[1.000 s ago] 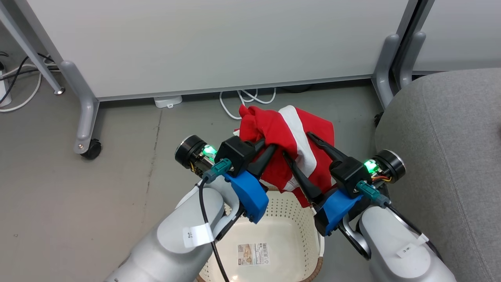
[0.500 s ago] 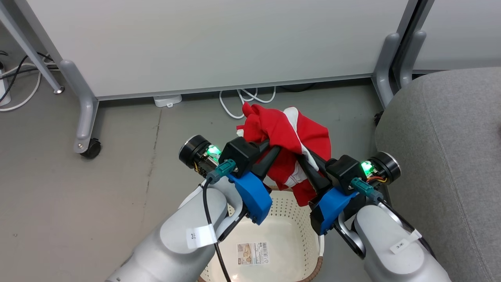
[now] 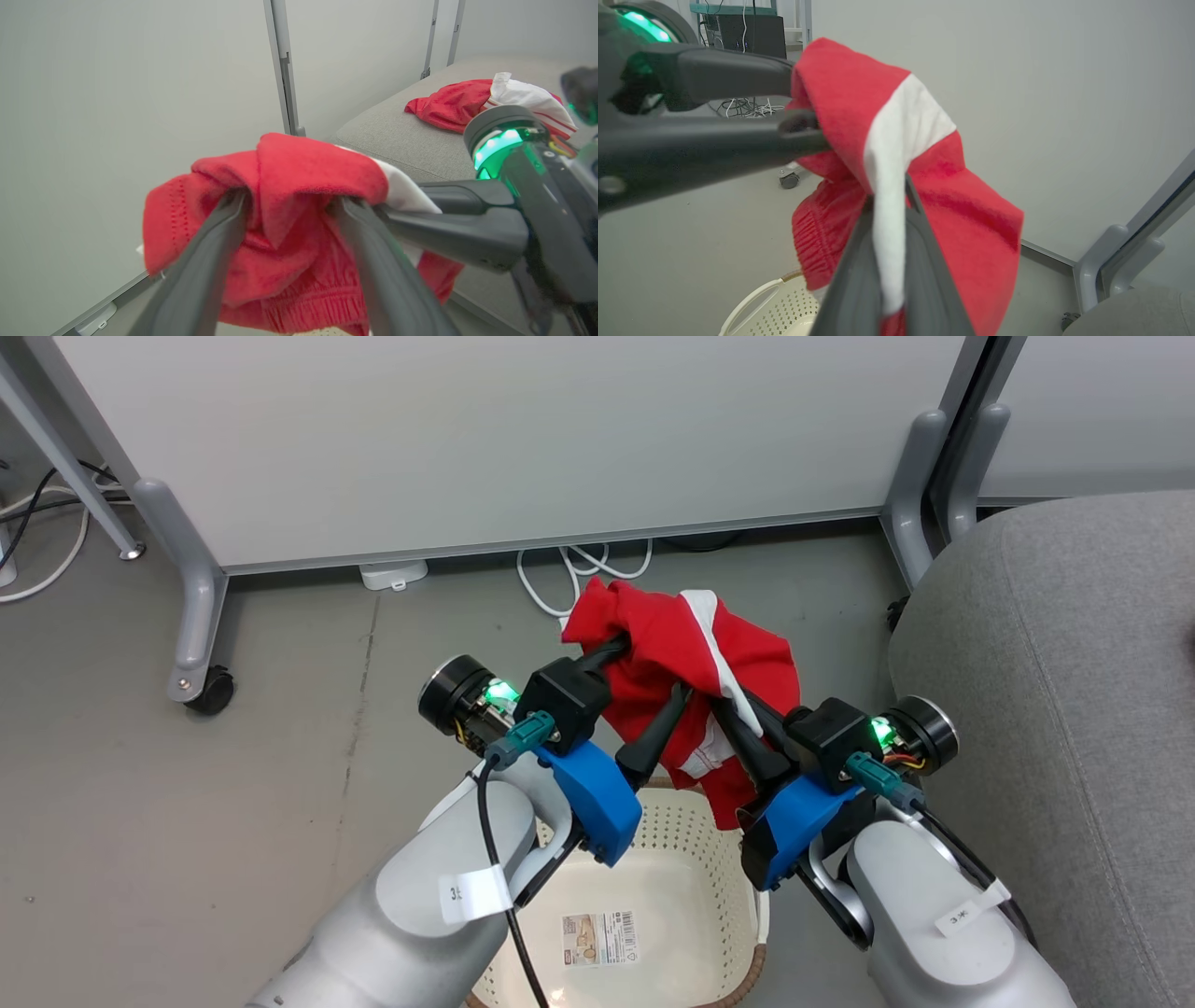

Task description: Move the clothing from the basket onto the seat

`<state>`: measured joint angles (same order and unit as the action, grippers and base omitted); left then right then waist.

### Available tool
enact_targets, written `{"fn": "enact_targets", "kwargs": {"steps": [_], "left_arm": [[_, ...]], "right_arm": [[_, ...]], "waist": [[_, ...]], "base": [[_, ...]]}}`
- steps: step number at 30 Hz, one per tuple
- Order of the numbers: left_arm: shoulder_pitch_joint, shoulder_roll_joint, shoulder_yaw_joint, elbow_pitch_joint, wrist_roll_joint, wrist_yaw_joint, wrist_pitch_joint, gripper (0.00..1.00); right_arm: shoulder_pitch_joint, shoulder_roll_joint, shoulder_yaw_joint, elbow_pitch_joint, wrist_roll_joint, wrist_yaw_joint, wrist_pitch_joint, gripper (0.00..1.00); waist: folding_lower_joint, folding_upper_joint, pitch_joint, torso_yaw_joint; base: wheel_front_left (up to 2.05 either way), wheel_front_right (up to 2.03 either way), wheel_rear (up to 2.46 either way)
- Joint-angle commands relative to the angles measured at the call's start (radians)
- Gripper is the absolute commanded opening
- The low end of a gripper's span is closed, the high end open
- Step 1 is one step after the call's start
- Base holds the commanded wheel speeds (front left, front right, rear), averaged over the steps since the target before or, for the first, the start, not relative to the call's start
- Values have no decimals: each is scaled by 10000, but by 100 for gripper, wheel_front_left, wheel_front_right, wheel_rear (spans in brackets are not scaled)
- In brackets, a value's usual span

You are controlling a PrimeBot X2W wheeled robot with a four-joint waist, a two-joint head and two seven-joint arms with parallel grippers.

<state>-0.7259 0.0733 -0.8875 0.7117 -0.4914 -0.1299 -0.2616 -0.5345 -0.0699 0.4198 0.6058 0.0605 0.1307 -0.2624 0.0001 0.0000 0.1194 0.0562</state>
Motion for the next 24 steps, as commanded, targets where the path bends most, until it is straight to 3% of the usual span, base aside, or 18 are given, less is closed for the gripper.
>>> {"fn": "enact_targets", "kwargs": {"steps": [1,12,24], "left_arm": [[-71,15,48,46,60,3,-50,100],[78,-8,159,117,274,-1,-50,100],[220,88,216,-9,461,-4,-49,100]], "right_arm": [[-195,44,-28,-74,80,1,-37,0],[-212,70,-446,-255,270,1,-37,0],[73,26,-1485,-768,325,1,-37,0]], "waist": [[-1,0,9,-16],[-1,0,194,-228],[-1,0,655,-1152]], "base": [[0,0,0],[0,0,0],[0,0,0]]}}
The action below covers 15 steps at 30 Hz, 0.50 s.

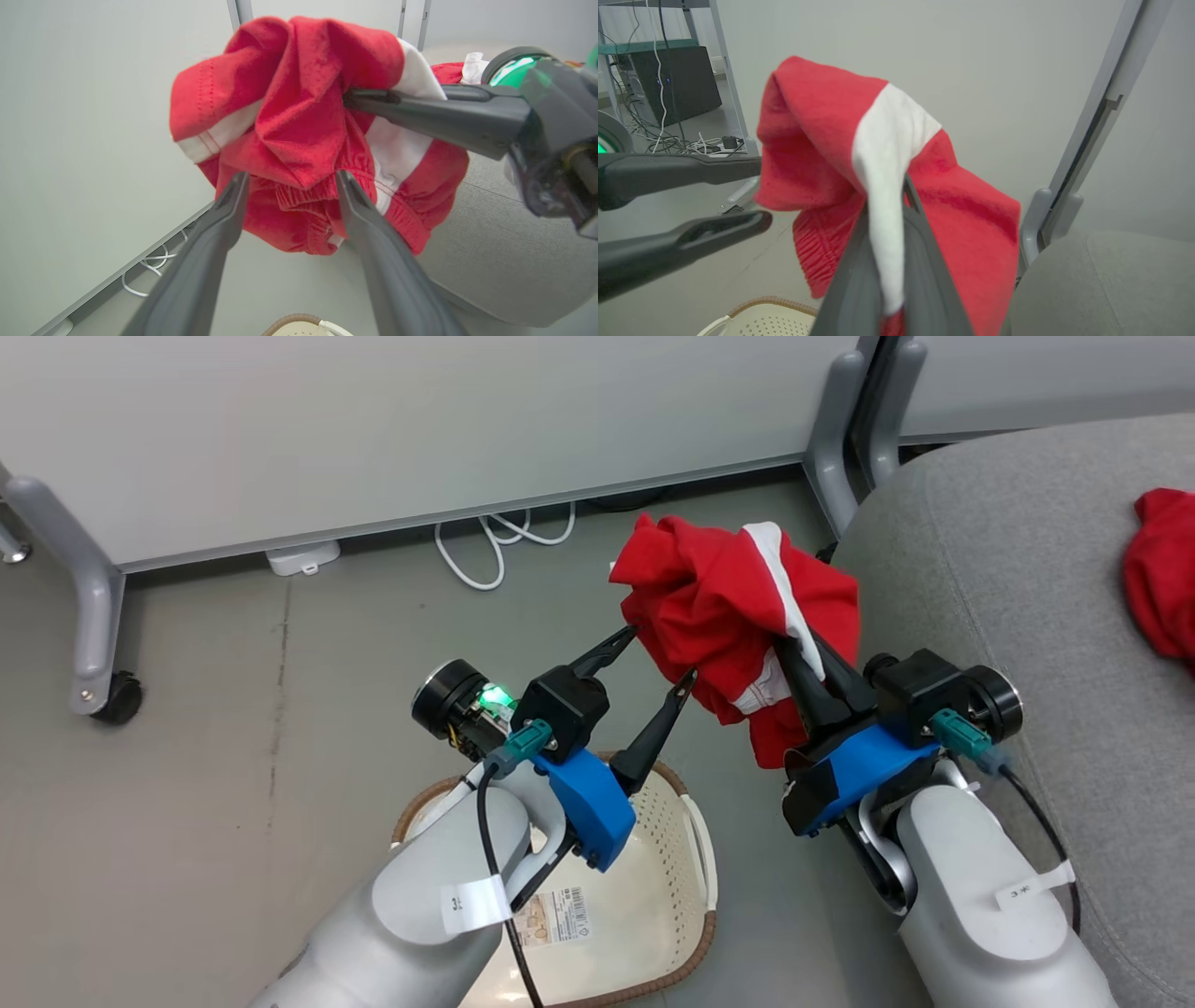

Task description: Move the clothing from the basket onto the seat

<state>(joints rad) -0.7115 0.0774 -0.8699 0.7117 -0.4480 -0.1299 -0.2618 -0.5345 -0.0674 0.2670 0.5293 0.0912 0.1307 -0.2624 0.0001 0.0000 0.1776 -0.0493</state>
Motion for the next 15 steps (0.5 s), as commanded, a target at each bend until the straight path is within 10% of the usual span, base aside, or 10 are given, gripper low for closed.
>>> {"fn": "enact_targets", "kwargs": {"steps": [1,15], "left_arm": [[91,61,39,-26,62,-4,-47,100],[-39,151,-231,-361,405,-6,-45,100]], "right_arm": [[118,-5,-80,-65,38,1,-37,0],[399,-78,-1657,-1003,-156,1,-39,0]], "waist": [[-1,0,112,-206],[-1,0,807,-1740]], "base": [[0,0,0],[0,0,0]]}}
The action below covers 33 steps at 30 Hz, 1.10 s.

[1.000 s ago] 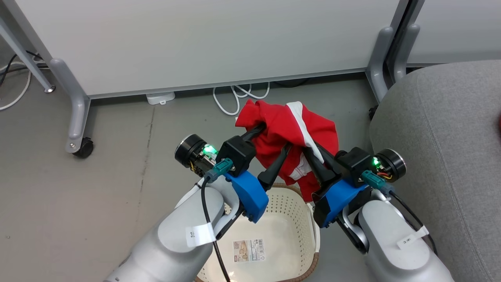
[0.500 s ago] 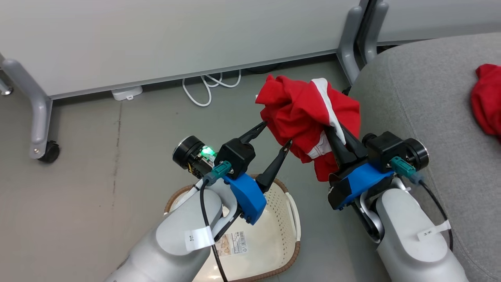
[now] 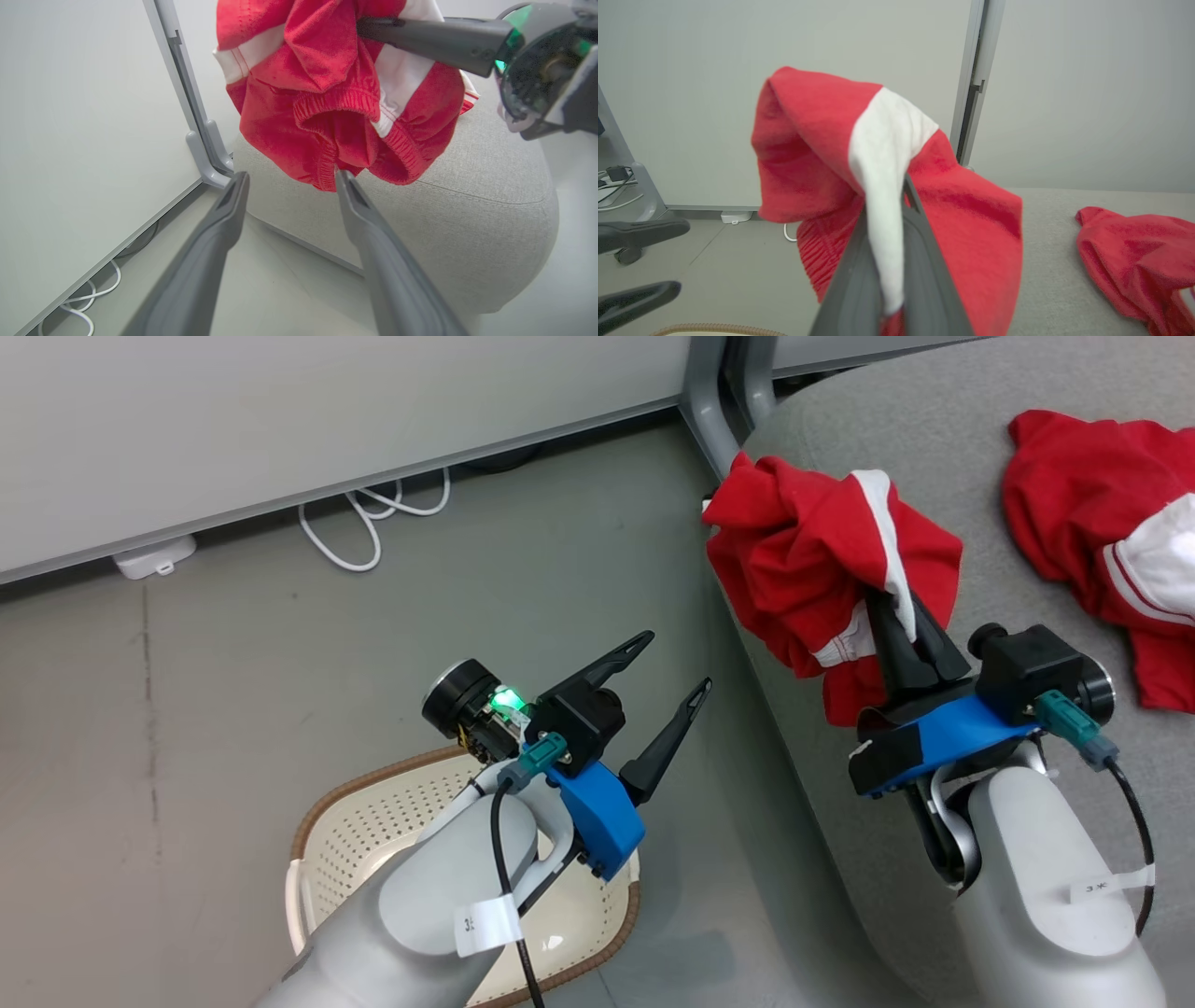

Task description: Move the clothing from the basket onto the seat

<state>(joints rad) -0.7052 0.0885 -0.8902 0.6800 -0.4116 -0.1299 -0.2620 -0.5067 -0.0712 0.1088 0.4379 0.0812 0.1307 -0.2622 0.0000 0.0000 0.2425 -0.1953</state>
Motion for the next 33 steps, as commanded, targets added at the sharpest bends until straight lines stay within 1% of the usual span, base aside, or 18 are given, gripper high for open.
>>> {"fn": "enact_targets", "kwargs": {"steps": [1,11,18,26,33], "left_arm": [[-100,37,-65,-68,48,-6,-45,100],[-107,71,-432,-168,149,-7,-45,100],[-206,130,-648,-226,99,-7,-44,100],[-95,60,-875,-237,19,-7,-45,100],[-49,27,-928,-272,11,-7,-45,100]], "right_arm": [[162,-50,-175,-143,-67,1,-41,0],[493,25,-1048,-675,-97,1,-41,0],[757,90,-1550,-952,-60,1,-41,0],[1321,128,-1990,-1224,-15,1,-41,0],[1600,161,-2120,-1360,-34,1,-41,0]], "waist": [[0,0,187,-379],[0,0,433,-1224],[0,0,599,-1637],[0,0,605,-1750],[0,0,583,-1770]], "base": [[0,0,0],[0,0,0],[0,0,0],[0,0,0],[0,0,0]]}}
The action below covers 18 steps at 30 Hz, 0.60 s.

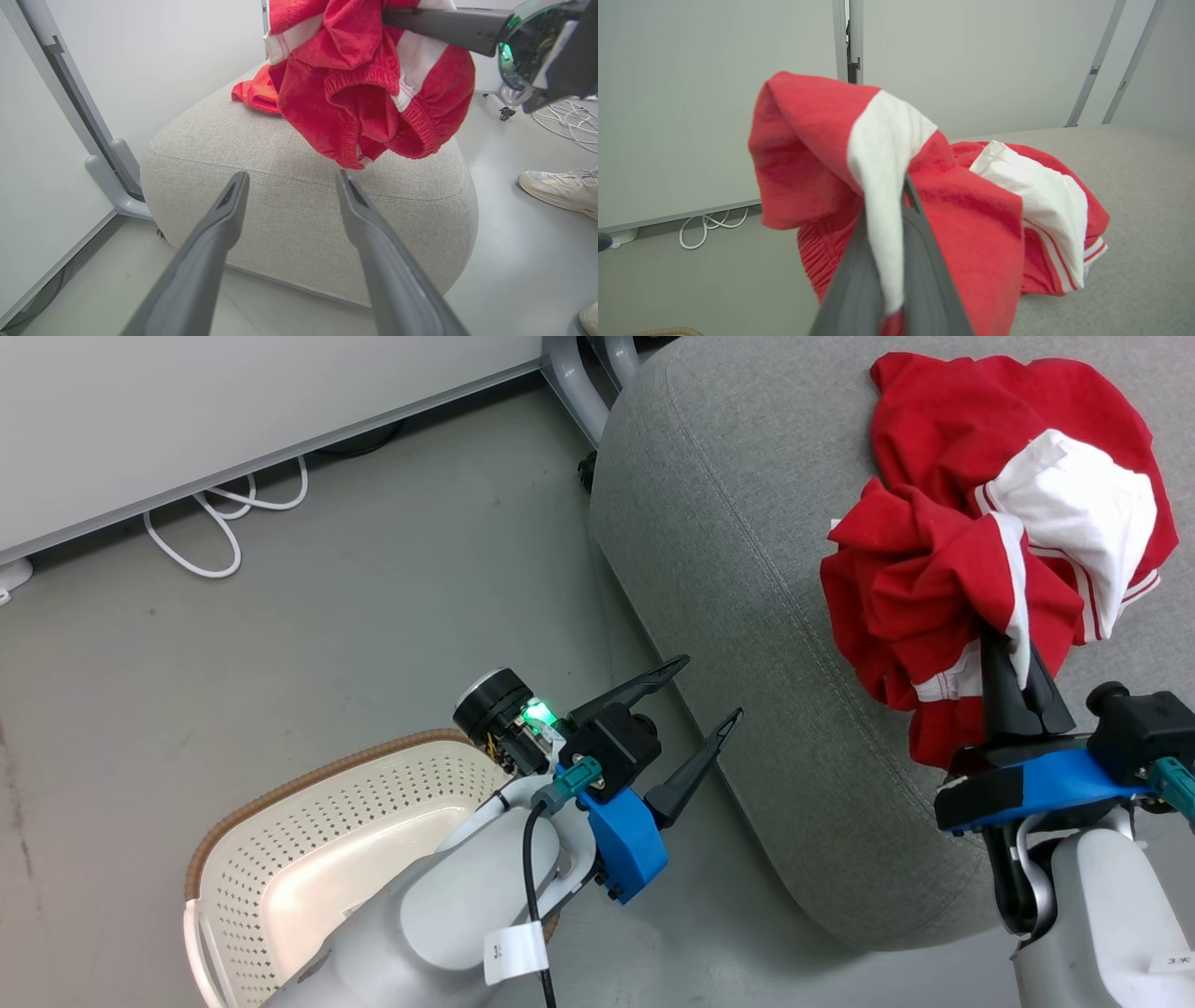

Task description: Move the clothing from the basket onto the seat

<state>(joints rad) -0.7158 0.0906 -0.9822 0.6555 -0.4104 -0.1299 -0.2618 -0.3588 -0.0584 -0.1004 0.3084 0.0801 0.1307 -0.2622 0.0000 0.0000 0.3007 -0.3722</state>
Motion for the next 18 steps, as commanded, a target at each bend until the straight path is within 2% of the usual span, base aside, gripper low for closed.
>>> {"fn": "enact_targets", "kwargs": {"steps": [1,12,18], "left_arm": [[53,4,-10,-35,-2,-7,-47,100],[-298,238,250,-214,278,68,-46,100],[-591,479,339,-494,528,75,-46,100]], "right_arm": [[136,37,-41,-86,-29,1,-41,0],[-924,66,-159,-389,-102,1,-41,0],[-2400,-455,-608,-717,-154,1,-41,0]], "waist": [[0,0,3,0],[0,0,554,-139],[0,0,1420,-165]], "base": [[0,0,0],[0,0,0],[0,0,0]]}}
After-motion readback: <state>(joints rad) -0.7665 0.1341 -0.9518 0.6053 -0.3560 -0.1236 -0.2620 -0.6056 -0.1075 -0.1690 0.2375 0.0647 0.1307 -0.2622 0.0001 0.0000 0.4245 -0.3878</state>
